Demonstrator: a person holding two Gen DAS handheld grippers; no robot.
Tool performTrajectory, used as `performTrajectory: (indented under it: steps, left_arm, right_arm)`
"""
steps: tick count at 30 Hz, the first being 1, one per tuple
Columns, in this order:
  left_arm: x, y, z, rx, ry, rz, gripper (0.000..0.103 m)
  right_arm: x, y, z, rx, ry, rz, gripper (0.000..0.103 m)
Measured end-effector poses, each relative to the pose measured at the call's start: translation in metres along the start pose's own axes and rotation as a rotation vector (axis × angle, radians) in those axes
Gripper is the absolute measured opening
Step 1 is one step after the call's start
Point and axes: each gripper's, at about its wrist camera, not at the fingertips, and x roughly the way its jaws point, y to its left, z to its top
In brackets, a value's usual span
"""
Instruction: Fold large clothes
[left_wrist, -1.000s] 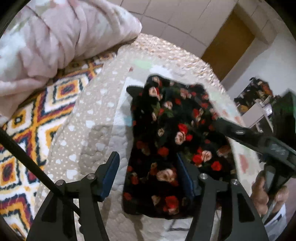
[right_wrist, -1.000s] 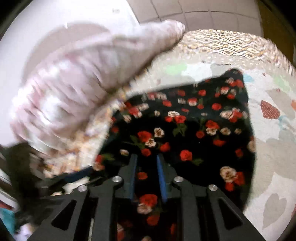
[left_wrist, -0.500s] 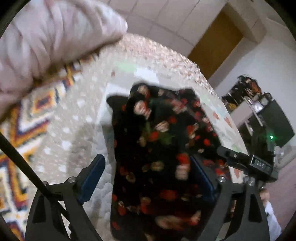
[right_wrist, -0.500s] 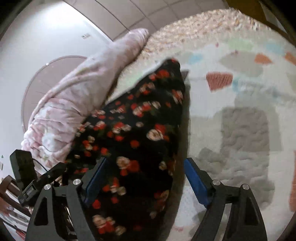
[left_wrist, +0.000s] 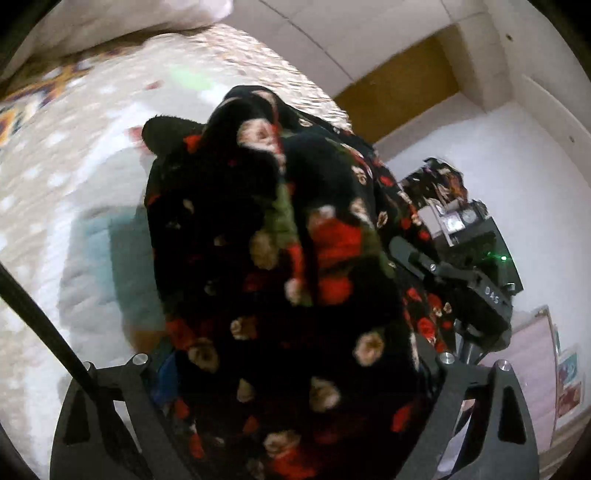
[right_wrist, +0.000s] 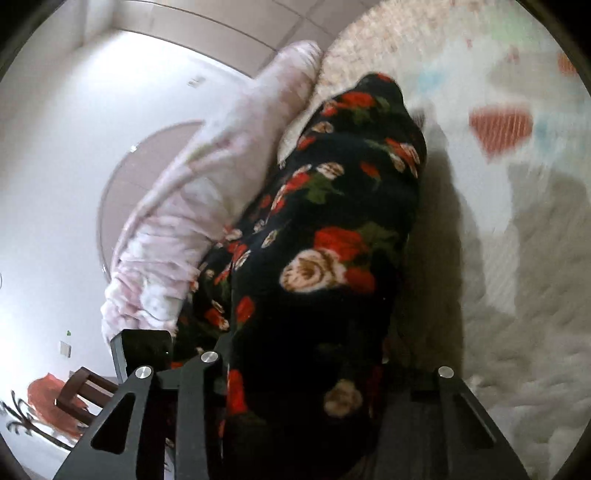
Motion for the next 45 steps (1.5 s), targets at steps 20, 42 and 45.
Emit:
performTrajectory:
  steps: [20,42,45]
  left_arm:
    - [-0.02,-0.078,-0.01,0.19,-0.134,0.356,0.095]
    - [-0.174,-0.1,-0.114,0.237,-0.667,0.73,0.103]
    - [-0.171,-0.099,-0.121,0.242,-0.639,0.764,0.103]
  right_arm:
    - [-0.131,0.0,0.028,-0.115,-0.229,-0.435,0.079]
    - [0.043,0.047,-0.066,-0.215,0.134,-0.307,0.003]
    - [0.049,0.052,-0.065,-0.209,0.131,-0.334,0.003]
